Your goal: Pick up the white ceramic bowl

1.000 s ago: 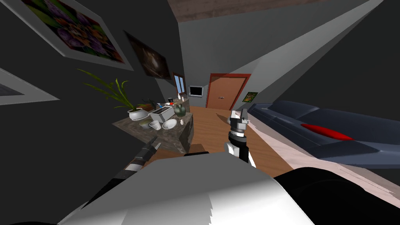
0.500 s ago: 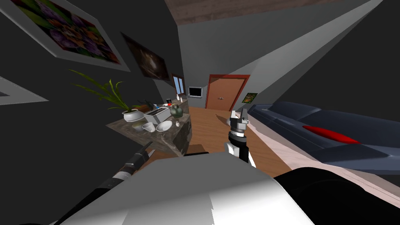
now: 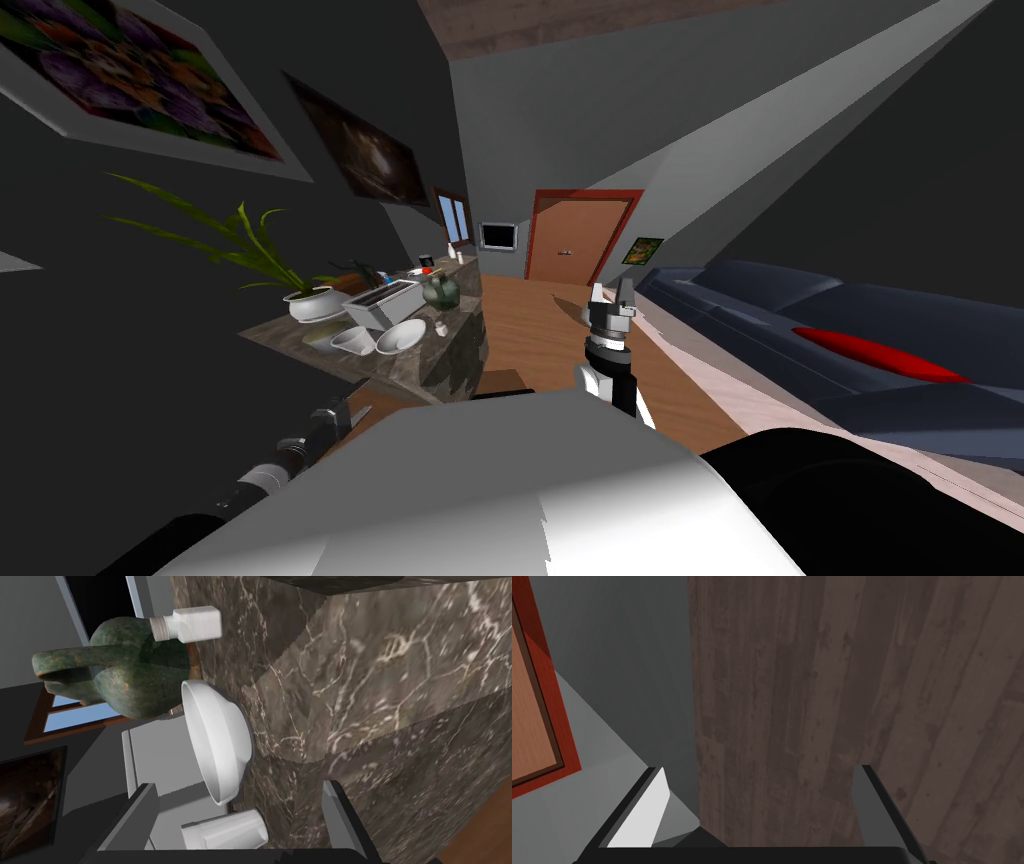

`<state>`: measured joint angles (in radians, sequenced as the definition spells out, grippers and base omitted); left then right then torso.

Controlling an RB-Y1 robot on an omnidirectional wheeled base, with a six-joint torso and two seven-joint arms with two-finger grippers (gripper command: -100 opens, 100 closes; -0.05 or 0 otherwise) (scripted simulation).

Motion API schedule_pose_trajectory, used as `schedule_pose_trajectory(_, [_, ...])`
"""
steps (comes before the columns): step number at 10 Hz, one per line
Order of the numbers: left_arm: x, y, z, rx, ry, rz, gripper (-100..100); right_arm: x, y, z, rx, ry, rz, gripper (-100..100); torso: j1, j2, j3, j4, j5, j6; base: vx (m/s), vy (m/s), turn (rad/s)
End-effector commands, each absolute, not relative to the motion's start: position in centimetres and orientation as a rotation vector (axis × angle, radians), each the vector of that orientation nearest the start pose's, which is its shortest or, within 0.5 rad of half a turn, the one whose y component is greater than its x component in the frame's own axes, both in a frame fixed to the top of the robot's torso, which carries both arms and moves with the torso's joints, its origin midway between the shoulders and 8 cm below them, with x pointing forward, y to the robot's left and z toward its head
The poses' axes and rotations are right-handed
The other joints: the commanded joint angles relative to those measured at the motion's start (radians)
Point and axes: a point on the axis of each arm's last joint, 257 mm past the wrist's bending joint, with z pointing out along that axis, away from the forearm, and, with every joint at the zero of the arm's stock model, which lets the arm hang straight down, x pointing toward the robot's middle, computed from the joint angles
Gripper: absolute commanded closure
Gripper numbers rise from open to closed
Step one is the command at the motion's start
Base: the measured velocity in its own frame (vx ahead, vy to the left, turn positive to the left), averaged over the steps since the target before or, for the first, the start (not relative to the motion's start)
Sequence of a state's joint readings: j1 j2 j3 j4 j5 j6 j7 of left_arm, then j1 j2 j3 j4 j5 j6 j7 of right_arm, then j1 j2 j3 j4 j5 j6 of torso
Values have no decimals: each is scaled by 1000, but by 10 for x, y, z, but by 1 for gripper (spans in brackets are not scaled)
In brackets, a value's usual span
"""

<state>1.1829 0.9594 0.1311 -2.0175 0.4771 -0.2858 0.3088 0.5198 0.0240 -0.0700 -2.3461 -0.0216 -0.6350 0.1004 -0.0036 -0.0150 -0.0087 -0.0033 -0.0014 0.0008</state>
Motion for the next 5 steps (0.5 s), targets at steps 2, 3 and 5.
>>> schedule_pose_trajectory(2, [192, 473, -284, -1550, 1647, -848, -100, 298, -298, 71, 494, 475, 1177, 0, 0, -2, -1, -1, 0, 0, 193, -69, -3])
schedule_pose_trajectory(3, [184, 485, -286, -1594, 1655, -811, -100, 298, -298, 71, 494, 475, 1177, 0, 1, 0, 0, 0, 0, 0, 123, -48, -16])
schedule_pose_trajectory(5, [171, 507, -288, -1675, 1661, -740, -100, 298, -298, 71, 494, 475, 1177, 0, 2, 1, 1, 0, 1, 0, 154, -34, -21])
